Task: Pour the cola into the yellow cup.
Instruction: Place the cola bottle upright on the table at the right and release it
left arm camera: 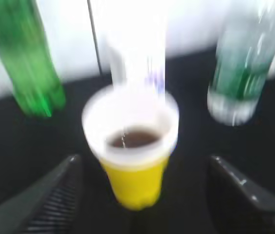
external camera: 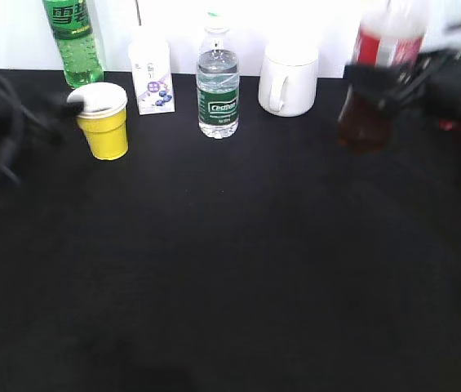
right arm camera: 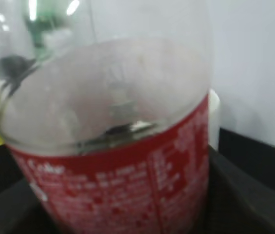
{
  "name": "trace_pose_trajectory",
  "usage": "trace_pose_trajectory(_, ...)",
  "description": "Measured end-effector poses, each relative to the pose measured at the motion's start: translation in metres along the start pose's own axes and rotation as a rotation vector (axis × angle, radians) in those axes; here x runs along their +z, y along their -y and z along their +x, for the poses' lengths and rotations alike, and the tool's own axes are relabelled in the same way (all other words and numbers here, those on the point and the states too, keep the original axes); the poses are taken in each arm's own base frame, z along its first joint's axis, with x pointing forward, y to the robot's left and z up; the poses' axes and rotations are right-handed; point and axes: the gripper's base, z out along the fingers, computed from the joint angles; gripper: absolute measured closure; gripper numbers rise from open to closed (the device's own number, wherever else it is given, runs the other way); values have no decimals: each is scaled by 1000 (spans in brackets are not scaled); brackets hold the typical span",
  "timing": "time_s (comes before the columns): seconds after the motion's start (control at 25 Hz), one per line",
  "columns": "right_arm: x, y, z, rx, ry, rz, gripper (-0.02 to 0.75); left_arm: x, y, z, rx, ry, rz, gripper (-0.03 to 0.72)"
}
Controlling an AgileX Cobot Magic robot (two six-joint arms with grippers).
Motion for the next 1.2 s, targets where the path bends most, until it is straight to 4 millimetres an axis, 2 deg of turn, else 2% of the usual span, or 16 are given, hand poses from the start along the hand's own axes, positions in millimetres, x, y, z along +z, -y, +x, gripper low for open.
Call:
trace_pose_trajectory(0.12,16,6,36,11,-25,42,227,-27,1,-29,20,93,-19,97)
trace_pose_trajectory(0.28,25,-2,41,-3,12,51,219,-42,1,-43,29,157,-25,97)
trace_pose_trajectory(0.36,25,-1,41,3,16,61,141,-42,1,-43,29,156,-25,100)
trace_pose_trajectory(0.44,25,0,40,18,30,74,117,-42,1,-42,29,155,-25,101)
trace_pose_trajectory(0.6,25,2,44,20,-23,97,111,-42,1,-42,28,154,-25,101)
trace_pose_trajectory(0.72,18,-1,38,8,-66,120,111,-41,1,-39,27,122,-32,124)
trace_pose_trajectory(0.96,5,-7,55,28,-172,133,111,-41,0,-38,27,107,-35,133)
trace_pose_trajectory(1.08,-4,-9,47,20,-233,178,111,-41,0,-35,26,74,-41,134)
trace_pose_trajectory(1.2,-14,-11,37,27,-321,214,111,-41,2,-22,19,-75,-55,134)
